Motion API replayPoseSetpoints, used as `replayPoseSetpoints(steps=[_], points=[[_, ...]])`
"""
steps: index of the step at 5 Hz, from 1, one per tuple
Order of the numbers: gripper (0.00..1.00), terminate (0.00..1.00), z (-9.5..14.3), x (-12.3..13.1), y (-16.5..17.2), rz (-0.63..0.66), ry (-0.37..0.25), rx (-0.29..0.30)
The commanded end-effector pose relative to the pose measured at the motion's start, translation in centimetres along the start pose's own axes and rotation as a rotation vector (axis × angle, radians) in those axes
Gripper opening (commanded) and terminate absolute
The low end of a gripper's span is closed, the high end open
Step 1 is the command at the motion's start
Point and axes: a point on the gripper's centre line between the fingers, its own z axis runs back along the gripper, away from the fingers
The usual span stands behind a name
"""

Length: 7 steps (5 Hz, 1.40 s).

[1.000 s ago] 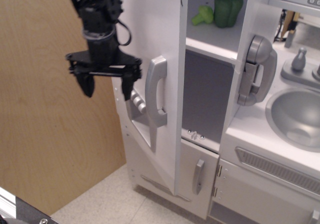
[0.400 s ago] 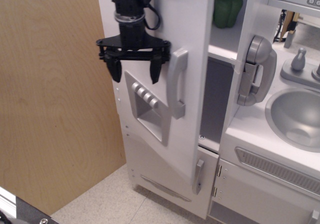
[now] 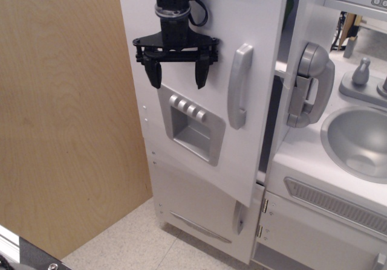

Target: Close fridge

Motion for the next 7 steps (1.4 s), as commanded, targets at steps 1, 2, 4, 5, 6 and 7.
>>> replayPoseSetpoints(steps=[1,2,4,5,6,7], points=[[1.00,0.00,2.2,2.9,-0.5,0.032,-0.064,-0.028],[1.00,0.00,2.2,3.5,-0.5,0.049,-0.074,-0.032],[1.00,0.00,2.2,4.1,-0.5,0.062,-0.074,-0.031],[1.00,0.00,2.3,1.1,0.7,-0.002,-0.053,-0.020],[1.00,0.00,3.0,-1.8,2.1,-0.067,-0.042,-0.027],[1.00,0.00,3.0,-1.8,2.1,-0.067,-0.042,-0.027]])
